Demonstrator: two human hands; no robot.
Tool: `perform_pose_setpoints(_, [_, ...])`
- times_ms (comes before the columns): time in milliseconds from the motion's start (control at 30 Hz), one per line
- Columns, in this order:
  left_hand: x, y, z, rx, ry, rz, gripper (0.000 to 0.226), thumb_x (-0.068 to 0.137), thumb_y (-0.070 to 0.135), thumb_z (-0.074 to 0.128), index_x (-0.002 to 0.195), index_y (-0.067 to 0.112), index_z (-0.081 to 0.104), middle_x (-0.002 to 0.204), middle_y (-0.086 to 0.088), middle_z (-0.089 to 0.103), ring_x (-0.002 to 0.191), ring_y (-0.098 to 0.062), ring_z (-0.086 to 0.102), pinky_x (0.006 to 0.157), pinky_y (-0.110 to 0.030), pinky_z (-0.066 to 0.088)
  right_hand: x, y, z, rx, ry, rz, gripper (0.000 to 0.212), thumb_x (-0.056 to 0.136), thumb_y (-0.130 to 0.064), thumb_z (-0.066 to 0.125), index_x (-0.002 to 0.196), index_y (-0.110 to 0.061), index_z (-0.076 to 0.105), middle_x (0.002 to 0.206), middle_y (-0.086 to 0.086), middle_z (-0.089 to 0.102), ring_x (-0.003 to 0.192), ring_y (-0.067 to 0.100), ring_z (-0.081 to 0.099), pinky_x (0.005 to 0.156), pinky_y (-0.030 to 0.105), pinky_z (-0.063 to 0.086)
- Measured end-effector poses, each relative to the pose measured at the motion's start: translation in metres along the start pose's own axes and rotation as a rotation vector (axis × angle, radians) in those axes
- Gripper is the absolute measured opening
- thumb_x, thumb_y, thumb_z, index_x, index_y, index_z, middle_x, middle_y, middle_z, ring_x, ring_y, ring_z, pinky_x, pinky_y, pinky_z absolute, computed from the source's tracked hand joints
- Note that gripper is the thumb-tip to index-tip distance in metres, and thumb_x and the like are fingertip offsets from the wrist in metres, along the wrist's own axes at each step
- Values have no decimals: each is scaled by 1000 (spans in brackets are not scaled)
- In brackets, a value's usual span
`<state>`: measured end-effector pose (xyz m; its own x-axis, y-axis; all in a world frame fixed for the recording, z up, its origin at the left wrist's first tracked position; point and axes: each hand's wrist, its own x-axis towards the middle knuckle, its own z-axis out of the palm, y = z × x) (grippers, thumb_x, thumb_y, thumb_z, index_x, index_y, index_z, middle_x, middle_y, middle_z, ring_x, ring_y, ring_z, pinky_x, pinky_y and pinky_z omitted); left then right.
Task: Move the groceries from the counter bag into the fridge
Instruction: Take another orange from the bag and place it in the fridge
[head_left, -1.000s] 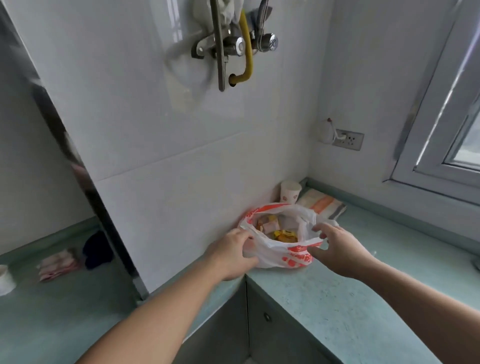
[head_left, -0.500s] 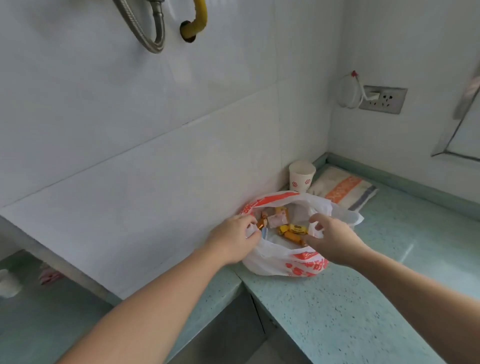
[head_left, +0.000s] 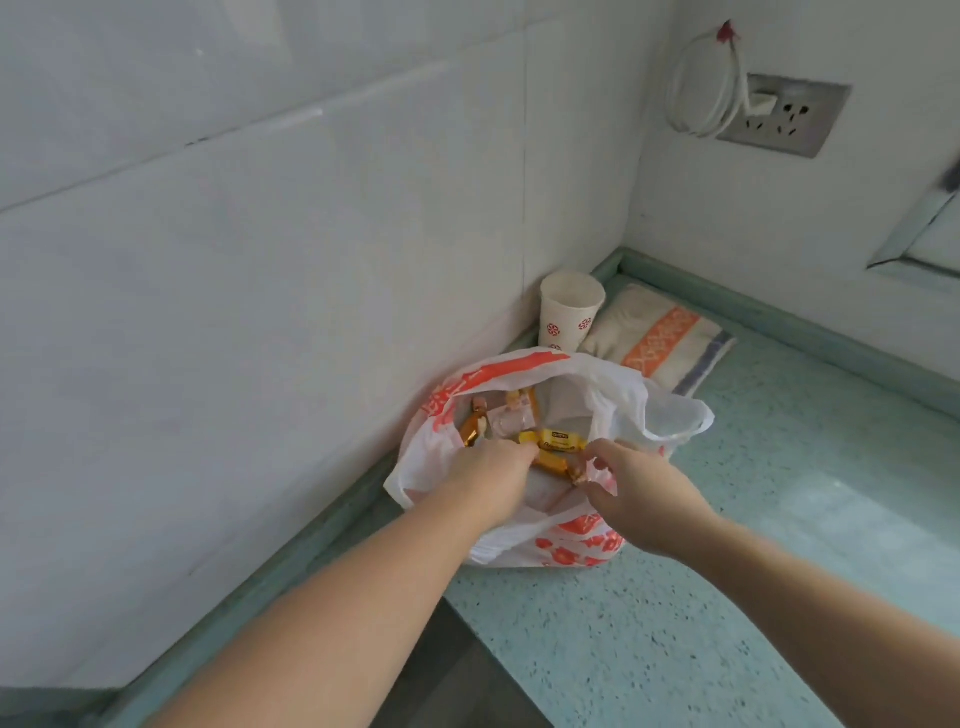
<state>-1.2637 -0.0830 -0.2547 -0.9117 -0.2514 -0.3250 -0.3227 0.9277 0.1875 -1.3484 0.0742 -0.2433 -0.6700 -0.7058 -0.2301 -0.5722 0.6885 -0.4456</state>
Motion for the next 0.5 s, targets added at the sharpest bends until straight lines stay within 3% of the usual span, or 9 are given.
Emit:
perform_pose_setpoints(100, [-2, -15, 0, 162, -19, -57, 45, 88, -1, 50, 127, 20, 53, 120, -8, 59, 112, -30, 53, 90, -46, 46, 14, -11, 13, -34, -46, -33, 31, 93, -23, 48, 123, -27, 54, 116, -5, 58, 85, 14, 62, 74, 33, 57])
perform_pose_setpoints(267, [-3, -38, -8, 263, -14, -143, 39, 85, 13, 58, 123, 22, 56, 128, -5, 53, 123, -33, 43, 97, -53, 41, 38, -31, 29, -75, -96, -100, 37, 89, -27, 50, 126, -29, 52, 119, -6, 54, 95, 16, 57, 77, 32, 54])
perform_pose_setpoints(500, [-7, -70, -7, 326, -100, -163, 47, 85, 31, 62, 130, 21, 52, 127, -5, 57, 118, -27, 52, 88, -38, 46, 64, -42, 43, -83, -93, -102, 33, 84, -29, 54, 116, -24, 56, 108, -5, 57, 96, 17, 55, 79, 33, 52])
